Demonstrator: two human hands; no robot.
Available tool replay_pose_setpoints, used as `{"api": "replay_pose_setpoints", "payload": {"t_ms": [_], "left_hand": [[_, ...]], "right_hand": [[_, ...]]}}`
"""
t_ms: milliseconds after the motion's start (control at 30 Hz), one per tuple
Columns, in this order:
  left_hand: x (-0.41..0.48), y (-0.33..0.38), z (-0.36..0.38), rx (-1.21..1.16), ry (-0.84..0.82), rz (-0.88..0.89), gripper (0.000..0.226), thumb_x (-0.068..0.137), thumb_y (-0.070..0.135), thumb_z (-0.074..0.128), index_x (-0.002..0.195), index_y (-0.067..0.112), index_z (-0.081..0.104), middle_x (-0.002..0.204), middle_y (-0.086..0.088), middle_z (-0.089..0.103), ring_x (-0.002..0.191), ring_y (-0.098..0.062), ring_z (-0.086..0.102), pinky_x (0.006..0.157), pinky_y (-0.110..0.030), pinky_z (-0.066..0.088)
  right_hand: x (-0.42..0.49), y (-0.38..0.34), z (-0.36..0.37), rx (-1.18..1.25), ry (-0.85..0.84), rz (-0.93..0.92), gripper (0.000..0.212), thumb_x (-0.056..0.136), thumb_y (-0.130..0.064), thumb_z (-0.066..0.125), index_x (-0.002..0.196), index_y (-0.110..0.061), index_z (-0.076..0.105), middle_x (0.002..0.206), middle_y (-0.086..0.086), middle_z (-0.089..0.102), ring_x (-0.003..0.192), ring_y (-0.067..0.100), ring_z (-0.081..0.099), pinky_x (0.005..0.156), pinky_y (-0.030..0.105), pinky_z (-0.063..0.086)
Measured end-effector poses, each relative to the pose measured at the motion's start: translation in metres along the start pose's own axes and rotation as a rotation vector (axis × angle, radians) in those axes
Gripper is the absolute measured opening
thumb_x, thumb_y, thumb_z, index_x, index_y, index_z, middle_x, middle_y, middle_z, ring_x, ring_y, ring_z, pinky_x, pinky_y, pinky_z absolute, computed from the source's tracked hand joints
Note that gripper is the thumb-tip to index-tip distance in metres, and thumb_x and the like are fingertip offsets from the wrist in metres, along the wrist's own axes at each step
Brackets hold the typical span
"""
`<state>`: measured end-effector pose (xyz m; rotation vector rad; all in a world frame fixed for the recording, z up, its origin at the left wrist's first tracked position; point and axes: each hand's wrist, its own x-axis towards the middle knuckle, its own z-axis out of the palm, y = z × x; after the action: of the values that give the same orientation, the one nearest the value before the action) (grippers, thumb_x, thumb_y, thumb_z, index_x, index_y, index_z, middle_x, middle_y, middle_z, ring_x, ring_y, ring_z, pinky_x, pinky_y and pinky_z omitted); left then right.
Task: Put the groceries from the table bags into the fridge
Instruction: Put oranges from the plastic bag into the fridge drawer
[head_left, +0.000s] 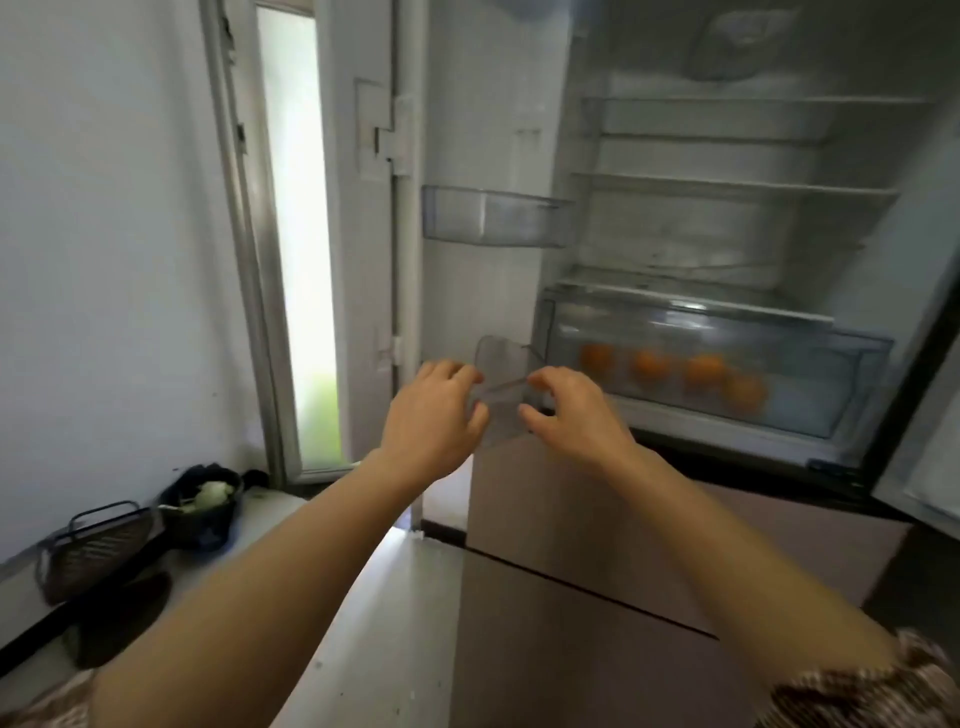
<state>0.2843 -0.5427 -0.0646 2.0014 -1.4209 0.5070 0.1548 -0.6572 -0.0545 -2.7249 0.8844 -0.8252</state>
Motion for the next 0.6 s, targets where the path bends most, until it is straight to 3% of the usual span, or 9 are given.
{"api": "replay_pose_setpoints", "payload": {"t_ms": [233,433,600], "left_hand": [[-0.086,-0.110,-0.096,0.189,-0.003,-0.232,0.037,0.093,0.029,0.047,0.128,0.018,0.053,0.133,-0.001,0.053,0.121,-0.021,0.046,0.090,-0.035,0.044],[-0.164,-0.220,-0.172,0.329,-0.054,-0.463,0.042,0.093,0.030,0.046,0.132,0.016,0.049,0.134,-0.006,0.051,0.123,-0.025,0.044,0.093,-0.039,0.040],[-0.233,-0.332,-0.244,0.414,-0.101,-0.614,0.044,0.093,0.033,0.045,0.134,0.015,0.046,0.137,-0.007,0.048,0.125,-0.026,0.042,0.097,-0.041,0.040]], "right_hand": [[-0.016,-0.149,0.050,0.023,-0.099,-0.245,0.048,0.092,-0.034,0.055,0.135,-0.014,0.049,0.136,0.006,0.053,0.124,0.023,0.047,0.102,0.039,0.042],[-0.021,-0.285,0.126,-0.011,-0.196,-0.428,0.045,0.093,-0.036,0.051,0.134,-0.016,0.048,0.134,0.005,0.053,0.121,0.025,0.046,0.097,0.040,0.041],[-0.025,-0.416,0.200,0.037,-0.279,-0.520,0.049,0.093,-0.036,0.052,0.136,-0.014,0.044,0.137,0.006,0.050,0.127,0.026,0.042,0.102,0.044,0.038]]}}
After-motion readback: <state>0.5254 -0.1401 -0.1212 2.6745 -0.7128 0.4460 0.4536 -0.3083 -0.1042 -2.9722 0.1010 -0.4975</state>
